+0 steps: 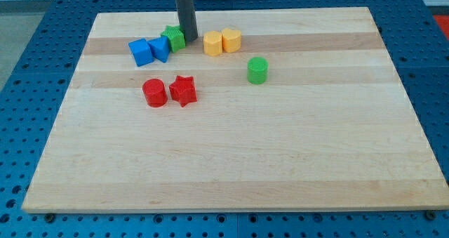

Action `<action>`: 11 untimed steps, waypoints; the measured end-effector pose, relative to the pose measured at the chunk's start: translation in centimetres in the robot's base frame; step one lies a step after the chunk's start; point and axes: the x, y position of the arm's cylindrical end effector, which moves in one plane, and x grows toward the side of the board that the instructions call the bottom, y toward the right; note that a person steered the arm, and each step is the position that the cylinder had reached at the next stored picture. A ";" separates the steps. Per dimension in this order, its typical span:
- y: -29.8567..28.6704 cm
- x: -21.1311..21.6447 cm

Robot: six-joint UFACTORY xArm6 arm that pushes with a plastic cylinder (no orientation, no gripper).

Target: Move green star on left to green circle

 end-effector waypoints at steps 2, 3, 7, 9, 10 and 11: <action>-3.4 -4.5; -5.3 -2.6; 1.0 7.5; 1.9 9.1; -0.7 10.1; 2.1 11.2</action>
